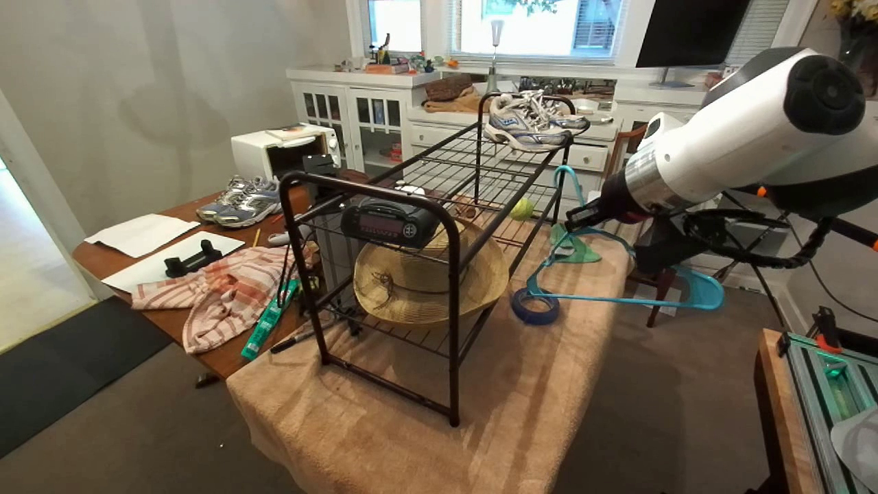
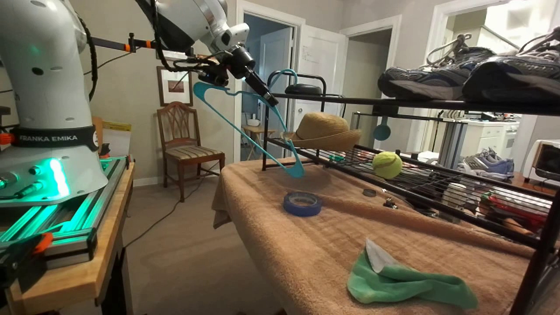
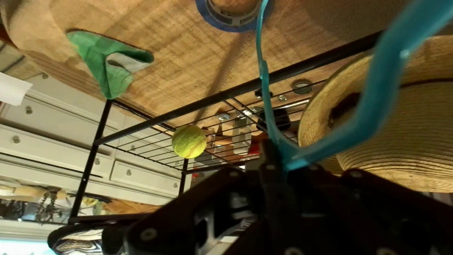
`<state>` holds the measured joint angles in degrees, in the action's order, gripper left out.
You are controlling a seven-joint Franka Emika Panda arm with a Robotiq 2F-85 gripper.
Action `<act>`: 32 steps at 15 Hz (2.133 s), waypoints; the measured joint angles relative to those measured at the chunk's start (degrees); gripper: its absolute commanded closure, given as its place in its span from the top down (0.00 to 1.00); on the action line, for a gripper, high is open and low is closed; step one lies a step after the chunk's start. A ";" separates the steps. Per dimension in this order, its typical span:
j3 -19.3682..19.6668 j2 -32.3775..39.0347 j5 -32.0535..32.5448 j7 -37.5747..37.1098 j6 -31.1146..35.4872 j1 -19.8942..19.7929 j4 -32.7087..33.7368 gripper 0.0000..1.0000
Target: Move the blue hanger to the left side of the shoe rack.
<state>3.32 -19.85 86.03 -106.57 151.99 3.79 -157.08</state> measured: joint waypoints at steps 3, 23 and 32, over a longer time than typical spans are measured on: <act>0.64 0.00 3.33 2.94 1.64 -0.14 0.00 0.02; 7.55 9.78 8.34 22.57 6.58 -2.02 8.91 0.02; 8.15 14.84 4.15 28.76 6.58 -2.04 12.99 0.32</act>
<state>11.47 -5.01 90.18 -77.81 158.57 1.75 -144.09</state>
